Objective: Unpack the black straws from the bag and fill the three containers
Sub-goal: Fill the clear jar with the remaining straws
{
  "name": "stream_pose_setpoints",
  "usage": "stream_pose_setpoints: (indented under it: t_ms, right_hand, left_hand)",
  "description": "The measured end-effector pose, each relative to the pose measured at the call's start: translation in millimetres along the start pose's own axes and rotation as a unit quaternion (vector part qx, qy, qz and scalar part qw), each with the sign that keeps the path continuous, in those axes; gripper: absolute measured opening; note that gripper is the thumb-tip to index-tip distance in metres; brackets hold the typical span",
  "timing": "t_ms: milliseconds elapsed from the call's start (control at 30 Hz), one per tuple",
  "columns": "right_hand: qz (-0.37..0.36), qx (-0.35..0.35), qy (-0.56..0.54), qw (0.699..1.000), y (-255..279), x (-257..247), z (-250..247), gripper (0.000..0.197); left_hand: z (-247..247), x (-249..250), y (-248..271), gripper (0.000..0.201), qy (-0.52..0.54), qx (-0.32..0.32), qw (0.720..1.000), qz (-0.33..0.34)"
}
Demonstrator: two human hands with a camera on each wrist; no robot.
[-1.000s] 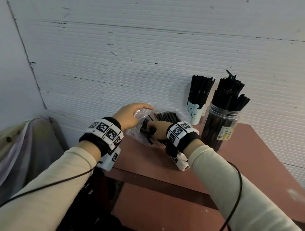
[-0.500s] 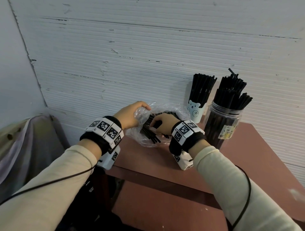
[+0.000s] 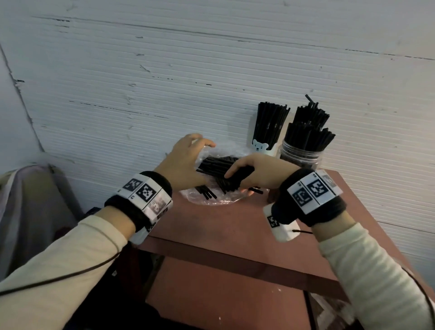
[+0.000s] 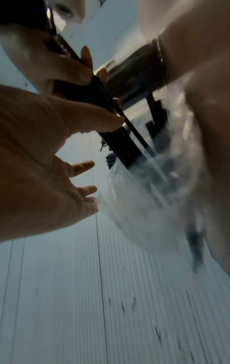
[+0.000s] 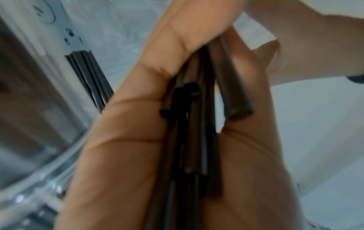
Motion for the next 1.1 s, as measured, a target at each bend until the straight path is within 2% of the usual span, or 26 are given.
stream_pose_setpoints:
  t_ms: [67, 133, 233, 333, 400, 467, 567, 633, 733, 833, 900, 967, 1033, 1100]
  right_hand:
    - [-0.005, -0.025, -0.004, 1.000, 14, -2, -6, 0.039]
    - [-0.011, -0.039, 0.010, 0.999, 28, -6, -11, 0.039]
    - [-0.029, -0.047, 0.022, 0.998, 52, -14, -16, 0.041]
    - [-0.053, -0.034, 0.028, 0.998, 74, -21, -27, 0.041]
    - [-0.077, 0.013, 0.027, 0.997, 87, -24, -45, 0.036]
    - [-0.110, 0.101, 0.029, 0.988, 100, -28, -70, 0.031]
    - [-0.194, 0.255, -0.010, 0.947, 117, -41, -101, 0.031]
    - [-0.255, 0.312, -0.014, 0.915, 120, -52, -105, 0.032]
    - [-0.283, 0.330, -0.005, 0.901, 107, -54, -94, 0.031]
    - [-0.252, 0.302, 0.045, 0.918, 88, -43, -74, 0.027]
    - [-0.242, 0.261, 0.070, 0.932, 78, -36, -59, 0.025]
    - [-0.251, 0.247, 0.063, 0.934, 74, -34, -52, 0.032]
    - [-0.273, 0.282, 0.051, 0.918, 76, -37, -57, 0.043]
    - [-0.290, 0.313, 0.056, 0.903, 78, -40, -62, 0.042]
  left_hand:
    - [5, 25, -4, 0.081, -0.026, -0.008, 0.998, 0.048]
    - [16, 48, -11, 0.080, -0.031, -0.042, 0.995, 0.086]
    - [27, 77, -16, 0.053, -0.051, -0.094, 0.989, 0.100]
    - [29, 92, -19, 0.017, -0.058, -0.105, 0.991, 0.059]
    - [29, 101, -21, 0.023, -0.014, -0.100, 0.994, 0.042]
    - [26, 110, -23, 0.031, 0.074, -0.088, 0.993, 0.030]
    - [29, 120, -24, 0.044, 0.186, -0.087, 0.979, -0.004]
    - [35, 128, -24, 0.041, 0.251, -0.090, 0.964, -0.016]
    - [49, 134, -24, 0.035, 0.330, -0.099, 0.938, -0.020]
    - [67, 131, -21, 0.029, 0.389, -0.145, 0.909, -0.038]
    - [76, 129, -20, 0.026, 0.395, -0.175, 0.901, -0.042]
    - [80, 126, -20, 0.022, 0.406, -0.179, 0.895, -0.054]
    - [79, 127, -18, 0.021, 0.428, -0.175, 0.885, -0.060]
    - [77, 129, -17, 0.019, 0.444, -0.169, 0.878, -0.053]
Point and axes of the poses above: each hand's wrist, its own y-axis away from the middle knuckle, its own z-axis out of the palm, x = y × z, the point moved 7 cm from there along -y, towards the middle knuckle, and after that the axes turned 11 degrees about -y, right-handed, at the moved point
